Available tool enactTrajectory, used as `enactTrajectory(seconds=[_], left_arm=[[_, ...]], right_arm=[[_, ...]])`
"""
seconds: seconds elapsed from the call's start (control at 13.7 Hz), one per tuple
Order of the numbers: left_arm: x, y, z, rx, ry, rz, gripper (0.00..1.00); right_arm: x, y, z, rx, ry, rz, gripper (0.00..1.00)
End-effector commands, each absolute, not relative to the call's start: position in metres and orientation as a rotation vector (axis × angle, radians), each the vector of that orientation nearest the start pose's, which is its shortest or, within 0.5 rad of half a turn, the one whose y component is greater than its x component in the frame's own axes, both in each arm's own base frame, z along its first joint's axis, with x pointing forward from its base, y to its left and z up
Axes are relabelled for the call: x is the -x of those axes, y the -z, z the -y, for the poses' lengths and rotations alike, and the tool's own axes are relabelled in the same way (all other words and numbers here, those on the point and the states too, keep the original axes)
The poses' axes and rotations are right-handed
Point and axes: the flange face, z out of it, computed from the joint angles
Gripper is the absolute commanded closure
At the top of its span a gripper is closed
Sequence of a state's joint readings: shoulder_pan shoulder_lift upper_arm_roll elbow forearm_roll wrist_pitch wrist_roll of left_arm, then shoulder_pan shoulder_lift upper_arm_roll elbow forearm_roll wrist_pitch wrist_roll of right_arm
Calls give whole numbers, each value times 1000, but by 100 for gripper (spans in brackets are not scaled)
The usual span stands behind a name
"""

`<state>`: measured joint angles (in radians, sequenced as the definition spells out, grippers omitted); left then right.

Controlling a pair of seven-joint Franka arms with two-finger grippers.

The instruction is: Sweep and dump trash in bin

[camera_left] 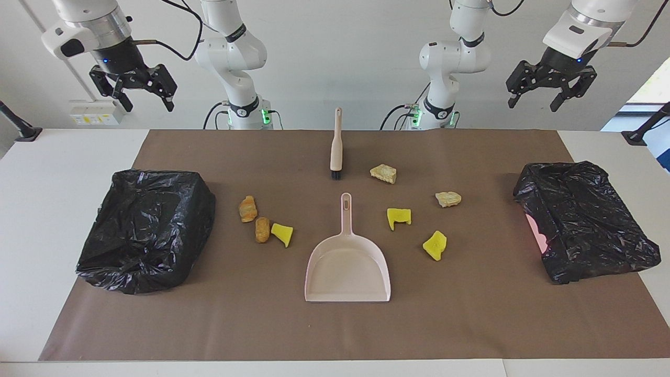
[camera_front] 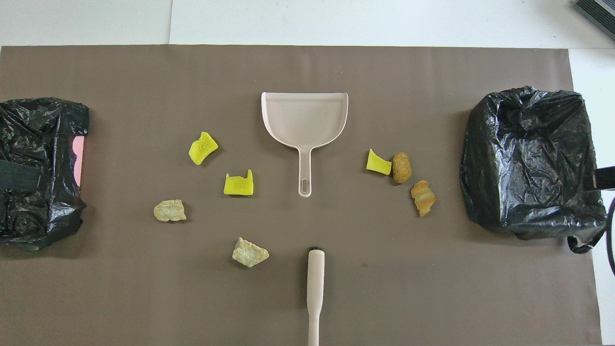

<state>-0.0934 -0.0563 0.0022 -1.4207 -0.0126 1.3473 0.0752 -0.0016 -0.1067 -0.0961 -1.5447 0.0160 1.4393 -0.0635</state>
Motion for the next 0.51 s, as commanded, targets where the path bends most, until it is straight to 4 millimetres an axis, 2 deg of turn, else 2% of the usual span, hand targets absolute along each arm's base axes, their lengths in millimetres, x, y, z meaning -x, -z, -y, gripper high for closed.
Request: enactTrajectory(seconds=[0.0, 0.44], left_arm=[[-503, -706, 52, 3138, 2, -258, 0], [-498, -703, 61, 3143, -25, -286, 0]], right_arm=[[-500, -681, 50, 3114, 17, -60, 0], [-500, -681, 49, 3112, 17, -58, 0]])
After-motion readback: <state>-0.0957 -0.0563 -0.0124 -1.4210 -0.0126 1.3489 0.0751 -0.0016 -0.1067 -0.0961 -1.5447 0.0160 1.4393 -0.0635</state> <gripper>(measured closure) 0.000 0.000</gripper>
